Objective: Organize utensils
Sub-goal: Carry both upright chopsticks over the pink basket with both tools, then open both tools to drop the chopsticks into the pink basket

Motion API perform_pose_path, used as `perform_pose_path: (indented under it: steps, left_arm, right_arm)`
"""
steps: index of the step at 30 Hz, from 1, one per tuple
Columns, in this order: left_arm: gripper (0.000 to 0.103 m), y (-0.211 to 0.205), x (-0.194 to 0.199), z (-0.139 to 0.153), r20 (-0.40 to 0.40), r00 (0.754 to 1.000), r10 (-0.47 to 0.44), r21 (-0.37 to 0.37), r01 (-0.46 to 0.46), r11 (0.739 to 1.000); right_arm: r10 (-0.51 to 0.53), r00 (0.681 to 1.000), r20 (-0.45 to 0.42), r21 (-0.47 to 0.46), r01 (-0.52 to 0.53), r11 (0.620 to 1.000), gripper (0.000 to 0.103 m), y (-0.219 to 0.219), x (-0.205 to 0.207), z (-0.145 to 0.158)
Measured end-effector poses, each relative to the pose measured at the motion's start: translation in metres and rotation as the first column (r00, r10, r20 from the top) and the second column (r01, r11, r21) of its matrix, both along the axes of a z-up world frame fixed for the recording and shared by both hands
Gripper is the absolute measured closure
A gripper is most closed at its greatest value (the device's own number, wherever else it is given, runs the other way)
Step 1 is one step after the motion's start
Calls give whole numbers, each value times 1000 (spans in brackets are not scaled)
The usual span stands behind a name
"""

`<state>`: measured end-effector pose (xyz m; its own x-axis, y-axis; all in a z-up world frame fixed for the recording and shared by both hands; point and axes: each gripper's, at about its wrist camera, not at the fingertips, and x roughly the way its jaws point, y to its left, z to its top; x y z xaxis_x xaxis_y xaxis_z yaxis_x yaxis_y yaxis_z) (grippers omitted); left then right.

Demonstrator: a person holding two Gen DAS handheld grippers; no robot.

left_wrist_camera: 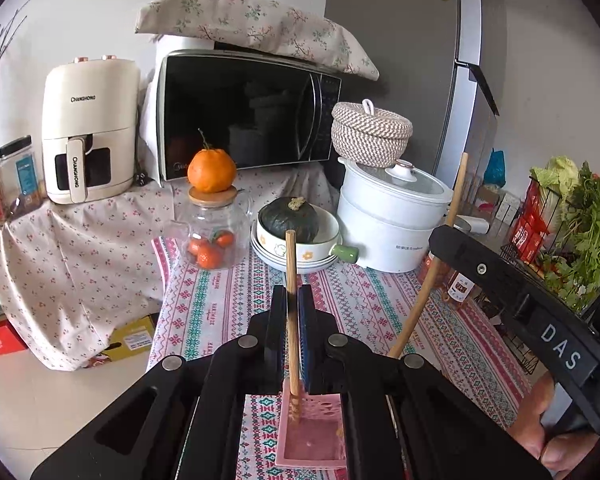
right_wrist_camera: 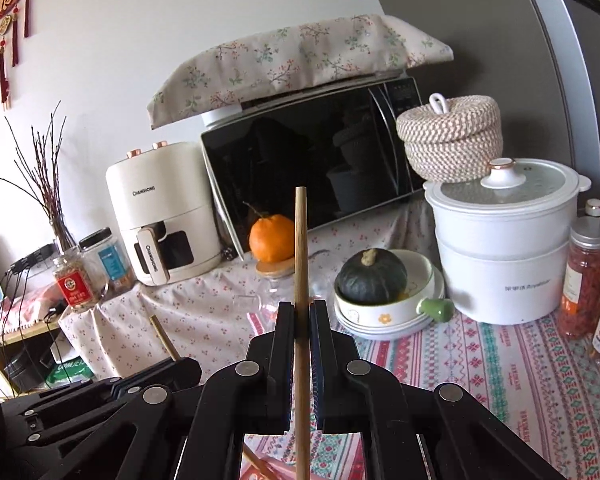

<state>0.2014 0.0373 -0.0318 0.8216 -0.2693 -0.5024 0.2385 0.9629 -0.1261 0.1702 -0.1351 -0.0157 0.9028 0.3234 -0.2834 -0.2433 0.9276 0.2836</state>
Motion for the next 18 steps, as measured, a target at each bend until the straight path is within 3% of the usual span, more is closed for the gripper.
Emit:
perform_pose_path:
  steps: [4,5,8,9,14,16,18]
  left_arm:
    - [95,2,-2,2,-10,1000,5,3,-5,1000]
    - [88,3,-4,2,-10,1000,15,6,-15,1000]
    - [54,7,-12,6,4,998,63,4,-63,998]
    - [48,8,-15,9,14,997,75,7,-76,997]
    - [32,4,-38,24,35,994,100,41,-101,994]
    - [26,1,-51,31,45,994,103,48,-105,993]
    - [18,-2,-63,36,45,994,104,58,-107,993]
  right_arm:
    - [18,1000,-22,30,-18,999,93,-5,0,1]
    - [21,999,-29,37,-19,999,92,-7,-1,2]
    - [24,999,-36,47,-22,999,72,-14,-8,11]
    - [24,999,-36,47,-22,999,62,-17,-12,15]
    - [-8,999,-39,-6,7,1000,43,-33,-36,37]
    - [-29,999,-41,-19,28,999,27,-41,-46,43]
    - [-52,998,-43,-30,51,998,19,-49,-57,46]
